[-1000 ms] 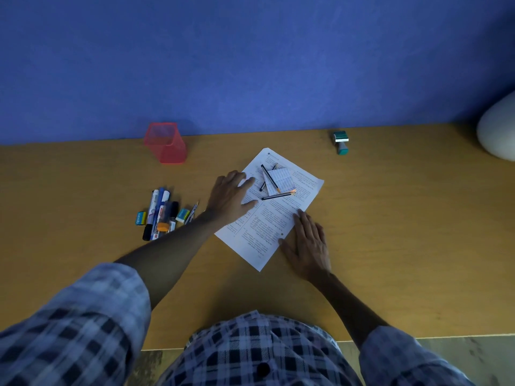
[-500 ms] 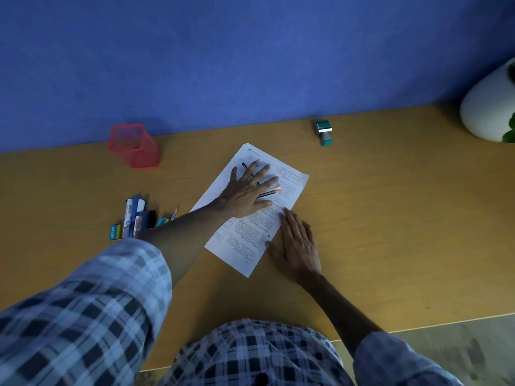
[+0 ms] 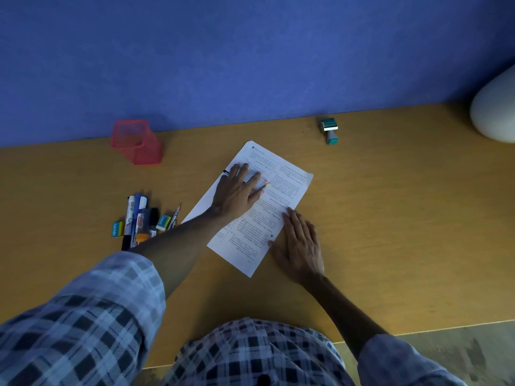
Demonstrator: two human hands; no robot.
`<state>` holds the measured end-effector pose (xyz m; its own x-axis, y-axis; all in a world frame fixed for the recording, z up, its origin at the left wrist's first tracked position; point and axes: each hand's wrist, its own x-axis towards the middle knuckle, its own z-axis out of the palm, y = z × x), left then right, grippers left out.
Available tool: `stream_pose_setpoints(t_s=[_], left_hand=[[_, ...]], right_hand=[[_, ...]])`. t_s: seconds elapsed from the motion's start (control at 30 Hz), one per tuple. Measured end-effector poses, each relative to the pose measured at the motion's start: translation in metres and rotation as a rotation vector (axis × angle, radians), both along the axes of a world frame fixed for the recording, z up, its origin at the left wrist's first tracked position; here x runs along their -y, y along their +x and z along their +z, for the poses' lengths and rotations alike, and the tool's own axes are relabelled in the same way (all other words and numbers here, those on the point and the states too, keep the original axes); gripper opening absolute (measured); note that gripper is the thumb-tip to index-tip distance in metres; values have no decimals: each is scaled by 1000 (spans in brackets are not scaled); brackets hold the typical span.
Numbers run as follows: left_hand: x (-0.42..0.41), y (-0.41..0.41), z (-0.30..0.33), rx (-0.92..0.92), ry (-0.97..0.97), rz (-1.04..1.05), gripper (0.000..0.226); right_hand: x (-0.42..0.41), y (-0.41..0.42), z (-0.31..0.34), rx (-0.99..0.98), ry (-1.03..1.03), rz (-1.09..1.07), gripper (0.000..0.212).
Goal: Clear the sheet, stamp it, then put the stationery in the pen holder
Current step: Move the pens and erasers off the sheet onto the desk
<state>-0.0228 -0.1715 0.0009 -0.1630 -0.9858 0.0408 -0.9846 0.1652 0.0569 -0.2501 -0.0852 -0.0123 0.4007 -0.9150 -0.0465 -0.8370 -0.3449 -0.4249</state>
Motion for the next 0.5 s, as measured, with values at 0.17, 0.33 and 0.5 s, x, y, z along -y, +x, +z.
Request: stream_pose_setpoints(t_s=[0.17,0.33,0.5], left_hand=[[-20,15,-2,20,4,63,52],[-47,40,0,111,22,111,57],[-72,65,2,144,2,145,55]], right_hand=[[0,-1,-2,-35,0,4,78],[-1,0,-3,-29,-13,4,77],[-1,0,-4,-17,-20,-1,77]])
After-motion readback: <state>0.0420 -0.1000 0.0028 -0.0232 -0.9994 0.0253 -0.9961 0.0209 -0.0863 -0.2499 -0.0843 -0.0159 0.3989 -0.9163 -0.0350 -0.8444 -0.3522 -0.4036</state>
